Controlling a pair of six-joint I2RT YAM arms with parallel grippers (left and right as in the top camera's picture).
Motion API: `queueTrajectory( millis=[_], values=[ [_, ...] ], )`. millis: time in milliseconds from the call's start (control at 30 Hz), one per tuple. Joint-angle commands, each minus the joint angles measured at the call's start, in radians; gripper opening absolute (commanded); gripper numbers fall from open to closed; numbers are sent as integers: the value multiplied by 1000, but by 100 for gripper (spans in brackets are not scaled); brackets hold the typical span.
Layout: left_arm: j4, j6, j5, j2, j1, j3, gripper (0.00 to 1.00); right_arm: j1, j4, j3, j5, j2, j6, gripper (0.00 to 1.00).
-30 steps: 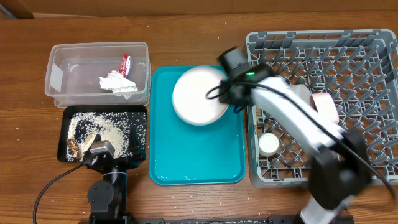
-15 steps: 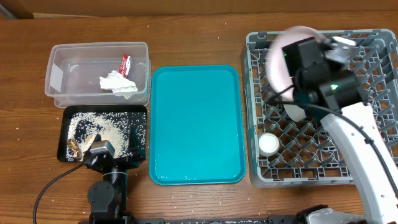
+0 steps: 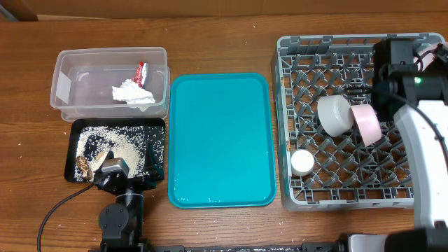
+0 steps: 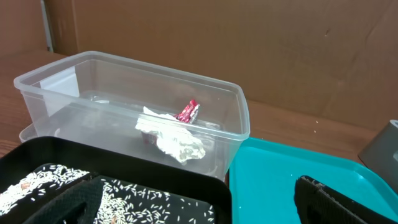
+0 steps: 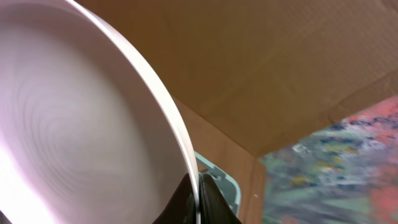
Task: Sort waste into correct bins and load items into the dishwasher
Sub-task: 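Carry the white plate into the rack and stand it upright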
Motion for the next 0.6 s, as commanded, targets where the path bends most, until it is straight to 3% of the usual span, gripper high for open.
queueTrajectory(
  millis=[0,300,567],
  values=[
    [1,-10,5,-10,8,-4,100,-32,-3,-5,47,56,-6,4],
    [1,-10,5,-10,8,-4,100,-15,-16,-10,5,115,-6,4],
    [1,-10,5,-10,8,-4,100,18,-2,-123,13,141,-36,4]
  ],
)
